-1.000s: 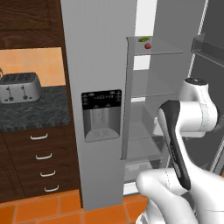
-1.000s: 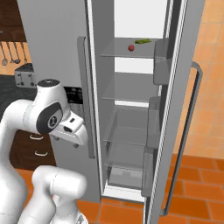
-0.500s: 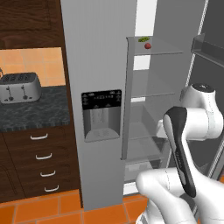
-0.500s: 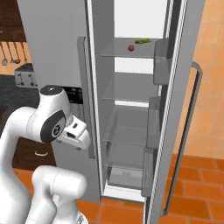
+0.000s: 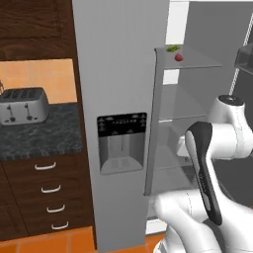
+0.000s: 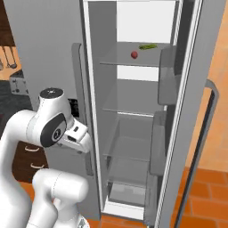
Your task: Take the strawberry from the fridge and place it on top of the pancake, located on the dining counter.
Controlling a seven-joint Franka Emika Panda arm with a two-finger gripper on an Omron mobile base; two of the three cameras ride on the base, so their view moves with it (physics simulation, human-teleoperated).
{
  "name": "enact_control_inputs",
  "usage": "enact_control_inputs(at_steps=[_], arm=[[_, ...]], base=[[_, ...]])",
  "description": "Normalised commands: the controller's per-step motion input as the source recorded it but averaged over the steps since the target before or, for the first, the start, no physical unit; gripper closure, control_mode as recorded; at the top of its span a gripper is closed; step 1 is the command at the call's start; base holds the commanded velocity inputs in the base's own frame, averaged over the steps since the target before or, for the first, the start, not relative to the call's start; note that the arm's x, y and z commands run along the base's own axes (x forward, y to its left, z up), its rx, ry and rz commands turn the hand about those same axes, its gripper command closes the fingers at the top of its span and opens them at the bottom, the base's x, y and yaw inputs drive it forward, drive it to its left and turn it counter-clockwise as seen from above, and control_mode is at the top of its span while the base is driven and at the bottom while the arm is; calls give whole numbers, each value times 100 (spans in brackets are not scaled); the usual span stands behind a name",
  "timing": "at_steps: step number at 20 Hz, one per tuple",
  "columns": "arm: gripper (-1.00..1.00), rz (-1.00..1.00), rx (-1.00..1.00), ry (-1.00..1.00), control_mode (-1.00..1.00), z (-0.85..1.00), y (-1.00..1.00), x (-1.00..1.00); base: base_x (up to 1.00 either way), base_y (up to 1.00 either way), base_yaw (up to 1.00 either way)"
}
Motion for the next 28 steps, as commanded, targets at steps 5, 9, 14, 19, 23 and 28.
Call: enact_control_inputs(at_steps=[5, 9, 14, 19, 23, 28], arm=[[-100, 0, 0, 0, 100, 0, 0, 0], [-100, 0, 0, 0, 100, 0, 0, 0], [-100, 0, 0, 0, 100, 0, 0, 0], [-100, 0, 0, 0, 100, 0, 0, 0], [-100, 0, 0, 0, 100, 0, 0, 0], [-100, 0, 0, 0, 100, 0, 0, 0]], base=[[70, -5, 6], [0, -53, -14], [3, -49, -23], [24, -6, -19], [50, 0, -1], [59, 0, 0]])
